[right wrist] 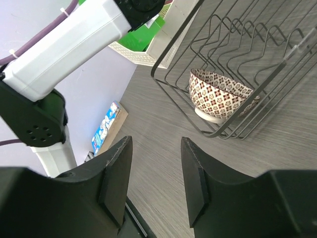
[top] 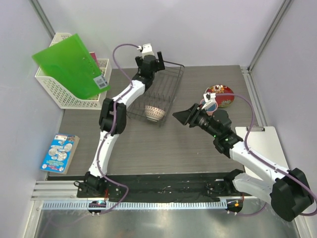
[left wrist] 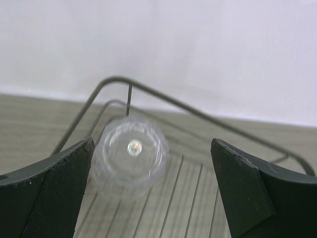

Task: Unload the mixed dishes from the dish rack
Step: Pick up the cup from the dish rack.

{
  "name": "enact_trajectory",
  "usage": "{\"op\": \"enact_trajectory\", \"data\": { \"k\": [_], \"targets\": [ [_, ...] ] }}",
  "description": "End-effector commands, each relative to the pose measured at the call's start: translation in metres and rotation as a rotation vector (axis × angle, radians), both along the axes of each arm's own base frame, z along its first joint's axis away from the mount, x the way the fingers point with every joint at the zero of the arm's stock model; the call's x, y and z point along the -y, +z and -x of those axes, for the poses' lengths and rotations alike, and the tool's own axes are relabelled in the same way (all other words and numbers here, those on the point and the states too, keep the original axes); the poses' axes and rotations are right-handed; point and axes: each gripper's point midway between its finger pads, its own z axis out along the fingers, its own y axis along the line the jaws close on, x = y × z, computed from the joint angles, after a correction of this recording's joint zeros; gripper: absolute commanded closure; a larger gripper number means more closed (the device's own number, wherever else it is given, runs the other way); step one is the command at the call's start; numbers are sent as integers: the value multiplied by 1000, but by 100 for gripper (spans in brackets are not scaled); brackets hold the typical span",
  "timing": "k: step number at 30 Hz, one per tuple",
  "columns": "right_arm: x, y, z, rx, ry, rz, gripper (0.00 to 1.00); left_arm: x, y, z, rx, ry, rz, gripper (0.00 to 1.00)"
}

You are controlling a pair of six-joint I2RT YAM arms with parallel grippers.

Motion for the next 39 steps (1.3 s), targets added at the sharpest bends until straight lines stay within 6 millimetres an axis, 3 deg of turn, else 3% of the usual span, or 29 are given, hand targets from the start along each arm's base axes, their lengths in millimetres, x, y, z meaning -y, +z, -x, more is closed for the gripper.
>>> {"op": "enact_trajectory", "data": {
  "k": [1, 3, 5, 6, 10, 16, 18, 26, 32, 33, 34, 36, 37, 39],
  "targets": [
    [-6, 14, 2, 50, 25, -92, 51, 0, 27, -27, 152, 61, 35, 0],
    [-7, 6, 4, 23, 34, -105, 51, 0, 7, -32, 133, 74, 26, 0],
    [-7, 1, 6, 10, 36, -107, 50, -2, 8, -36, 145, 96, 32, 0],
    [-6, 1, 7, 12, 35, -107, 51, -2, -5, -38, 130, 104, 23, 0],
    [-2, -5, 9, 6, 16, -99, 50, -4, -13, -43, 133, 115, 29, 0],
    [1, -12, 9, -12, 3, -78, 51, -26, -33, -48, 89, 162, 34, 1],
    [2, -16, 9, -18, -4, -73, 51, -32, -34, -48, 87, 172, 32, 6],
    [1, -23, 7, -45, -8, -70, 51, -37, -9, -47, 134, 193, 40, 49],
    [2, -23, 8, -56, -12, -74, 51, -45, 7, -33, 140, 211, 48, 70],
    [3, -22, 8, -57, -13, -74, 52, -46, 1, -29, 127, 214, 46, 72],
    [3, -21, 9, -54, -15, -75, 52, -48, 20, -24, 148, 216, 58, 74],
    [4, -18, 9, -48, -20, -77, 52, -45, 21, -15, 150, 203, 52, 79],
    [5, -16, 9, -44, -22, -79, 52, -46, 45, -9, 181, 199, 64, 80],
    [5, -12, 7, -27, -25, -67, 52, -42, 58, -1, 193, 182, 54, 81]
  ]
}}
